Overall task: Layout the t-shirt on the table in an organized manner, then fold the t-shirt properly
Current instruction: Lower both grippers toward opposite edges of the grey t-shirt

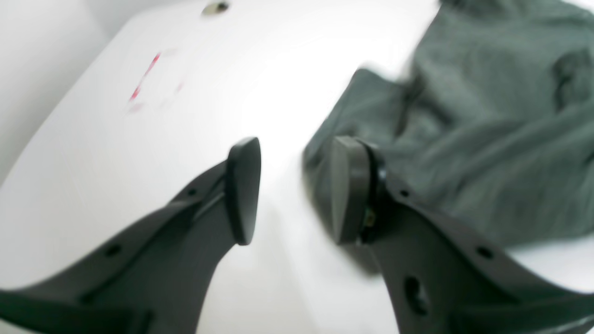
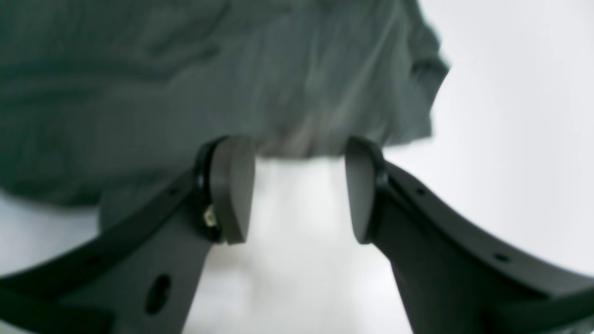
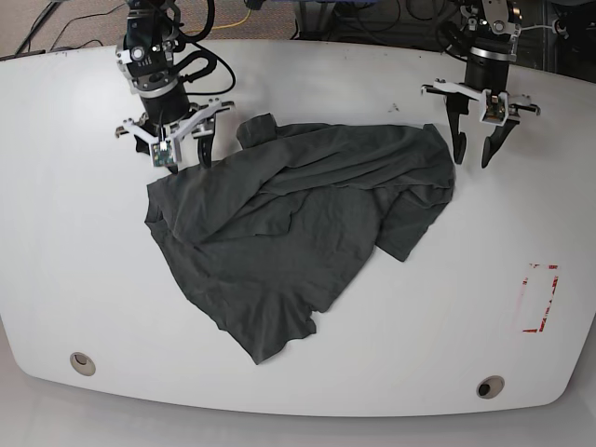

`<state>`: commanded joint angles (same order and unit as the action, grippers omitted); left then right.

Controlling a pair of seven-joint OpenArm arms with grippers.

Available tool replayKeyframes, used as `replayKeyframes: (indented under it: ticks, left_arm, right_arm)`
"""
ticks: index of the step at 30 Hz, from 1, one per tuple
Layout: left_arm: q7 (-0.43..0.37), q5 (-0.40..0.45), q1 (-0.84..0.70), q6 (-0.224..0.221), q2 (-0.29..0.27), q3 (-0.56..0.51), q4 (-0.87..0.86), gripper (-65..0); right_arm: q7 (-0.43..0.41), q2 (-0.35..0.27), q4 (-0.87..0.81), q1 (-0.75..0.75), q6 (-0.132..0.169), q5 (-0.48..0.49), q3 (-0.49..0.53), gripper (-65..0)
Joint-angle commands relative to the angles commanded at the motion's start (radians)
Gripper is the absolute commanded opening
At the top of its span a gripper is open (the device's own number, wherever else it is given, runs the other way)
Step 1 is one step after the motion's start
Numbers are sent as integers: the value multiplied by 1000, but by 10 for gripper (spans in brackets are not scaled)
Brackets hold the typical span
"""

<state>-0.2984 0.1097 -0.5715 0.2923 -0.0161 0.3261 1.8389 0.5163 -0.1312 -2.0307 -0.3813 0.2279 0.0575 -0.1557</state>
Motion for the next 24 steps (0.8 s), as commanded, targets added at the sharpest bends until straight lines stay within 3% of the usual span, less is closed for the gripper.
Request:
replayKeyframes:
  ticks: [3, 12, 24]
  left_arm:
    - [0, 0, 9, 0, -2, 0, 0, -417]
    - [0, 0, 26, 0, 5, -12, -2, -417]
    - [0, 0, 72, 0, 3, -12, -11, -417]
  right_arm:
    - [38, -8, 0, 49, 32, 2, -23, -341]
    - [198, -6, 43, 255, 166, -8, -117, -342]
    - [224, -11, 170, 358, 239, -8, -132, -341]
